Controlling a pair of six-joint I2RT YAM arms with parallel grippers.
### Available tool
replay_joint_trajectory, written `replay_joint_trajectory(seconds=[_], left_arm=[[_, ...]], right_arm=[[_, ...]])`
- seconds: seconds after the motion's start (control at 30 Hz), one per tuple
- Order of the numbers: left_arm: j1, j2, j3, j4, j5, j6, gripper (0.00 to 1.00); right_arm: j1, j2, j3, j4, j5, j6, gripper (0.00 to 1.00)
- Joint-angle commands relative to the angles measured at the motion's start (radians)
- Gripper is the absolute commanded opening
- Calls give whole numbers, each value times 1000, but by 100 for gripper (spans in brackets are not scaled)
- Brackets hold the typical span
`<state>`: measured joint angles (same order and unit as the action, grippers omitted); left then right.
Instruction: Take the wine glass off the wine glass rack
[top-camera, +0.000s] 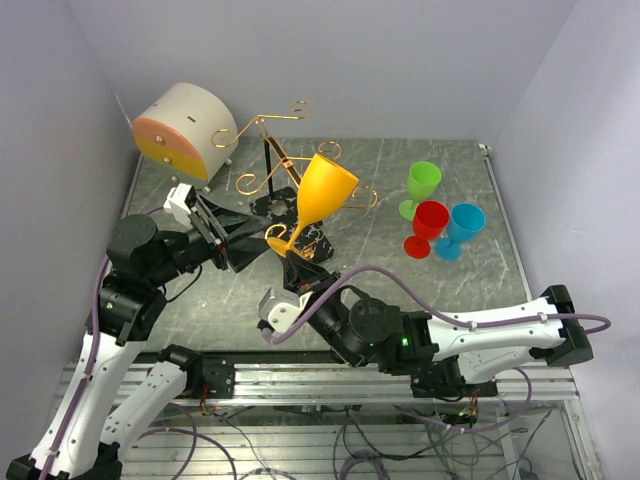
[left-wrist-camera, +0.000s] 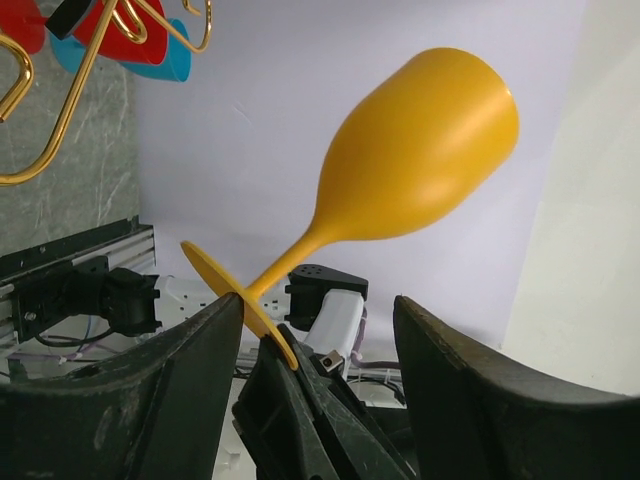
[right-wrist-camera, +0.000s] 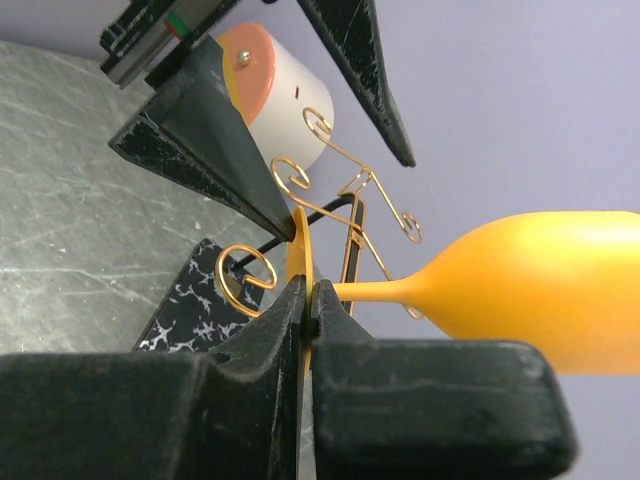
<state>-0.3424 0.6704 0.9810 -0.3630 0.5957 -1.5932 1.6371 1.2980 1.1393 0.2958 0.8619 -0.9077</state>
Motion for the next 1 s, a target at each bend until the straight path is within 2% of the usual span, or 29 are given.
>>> replay_joint_trajectory(seconds=[0.0, 0.2, 0.3, 0.43, 0.53, 0.6, 0.63, 0.67, 0.7, 0.73, 0.8, 0.9, 0.97], left_arm=[[-3, -2, 7, 2, 47, 0, 72], [-3, -12, -10, 21, 52, -6, 66], [-3, -22, -21, 61, 57, -15, 56], [-3, -48, -41, 122, 51, -16, 39], [-3, -70, -57, 140, 42, -5, 16], [-3, -81, -70, 152, 34, 6, 7], [-2, -87, -76, 155, 28, 16, 7], [-3, -94, -81, 154, 22, 28, 7], [-2, -100, -86, 153, 14, 39, 7], [-2, -106, -94, 150, 3, 49, 7], [-2, -119, -115, 157, -14, 59, 7], [-3, -145, -161, 190, -39, 59, 7], [-3, -174, -197, 193, -69, 74, 7]], right_arm=[[30, 4, 15, 78, -27, -51, 0], [42, 44, 42, 99, -40, -72, 0], [46, 63, 60, 95, -41, -69, 0], [51, 72, 68, 100, -41, -65, 0], [56, 61, 68, 86, -34, -37, 0], [62, 46, 66, 70, -19, -9, 0], [65, 34, 64, 62, -4, 6, 0], [71, 23, 65, 38, 10, 27, 6], [77, 10, 65, 6, 28, 54, 19], [83, -4, 68, -27, 45, 89, 28], [103, -29, 84, -125, 86, 172, 39], [144, -79, 127, -335, 142, 348, 42], [174, -116, 161, -533, 194, 517, 43]])
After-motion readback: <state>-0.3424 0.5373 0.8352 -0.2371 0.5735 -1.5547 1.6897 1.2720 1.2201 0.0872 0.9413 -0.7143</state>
